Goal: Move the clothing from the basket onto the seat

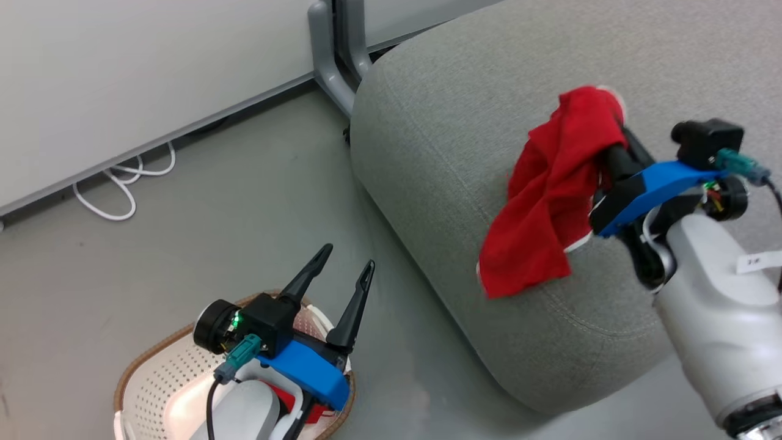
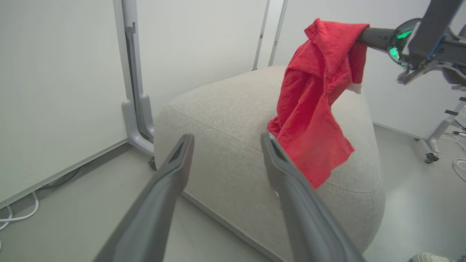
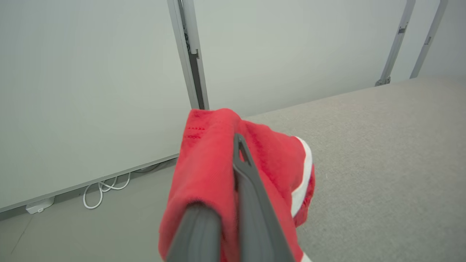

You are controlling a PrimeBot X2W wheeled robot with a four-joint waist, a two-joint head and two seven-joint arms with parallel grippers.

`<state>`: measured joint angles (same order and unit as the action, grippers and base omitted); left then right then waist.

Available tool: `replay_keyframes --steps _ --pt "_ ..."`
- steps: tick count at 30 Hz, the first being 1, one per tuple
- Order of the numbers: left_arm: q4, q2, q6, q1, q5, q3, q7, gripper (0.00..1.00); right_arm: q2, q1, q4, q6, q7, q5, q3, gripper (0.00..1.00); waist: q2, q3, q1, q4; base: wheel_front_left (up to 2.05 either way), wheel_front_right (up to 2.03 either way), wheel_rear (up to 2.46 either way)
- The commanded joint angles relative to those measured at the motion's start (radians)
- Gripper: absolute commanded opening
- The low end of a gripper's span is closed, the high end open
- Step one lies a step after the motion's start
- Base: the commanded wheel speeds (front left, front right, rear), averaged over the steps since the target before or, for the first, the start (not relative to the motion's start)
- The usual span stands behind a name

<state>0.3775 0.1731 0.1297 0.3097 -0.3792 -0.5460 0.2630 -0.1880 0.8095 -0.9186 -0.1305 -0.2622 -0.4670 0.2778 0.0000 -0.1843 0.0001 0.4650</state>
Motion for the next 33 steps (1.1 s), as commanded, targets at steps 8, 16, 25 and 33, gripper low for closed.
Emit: replay_keyframes --steps 8,16,25,33 --pt "-0.051 0.050 0.001 0.096 0.022 -0.013 0.003 1.00 -0.155 0.188 -0.008 0.000 0.001 0.017 -0.173 0.00 0.0000 -0.174 -0.0001 -0.120 0.00 0.00 0.00" --pt "-0.107 0.097 0.001 0.190 0.048 -0.014 0.003 1.00 -0.294 0.284 0.022 0.000 -0.003 0.034 -0.408 0.00 0.0000 -0.337 -0.0001 -0.198 0.00 0.00 0.00" --pt "-0.154 0.128 0.001 0.262 0.070 -0.013 0.003 1.00 -0.300 0.206 0.039 0.000 -0.004 0.104 -0.637 0.00 0.0000 -0.469 -0.0001 -0.257 0.00 0.00 0.00" --pt "-0.156 0.131 0.001 0.285 0.072 -0.033 0.003 1.00 -0.242 0.107 -0.023 0.000 -0.004 0.171 -0.741 0.00 0.0000 -0.495 -0.0001 -0.277 0.00 0.00 0.00"
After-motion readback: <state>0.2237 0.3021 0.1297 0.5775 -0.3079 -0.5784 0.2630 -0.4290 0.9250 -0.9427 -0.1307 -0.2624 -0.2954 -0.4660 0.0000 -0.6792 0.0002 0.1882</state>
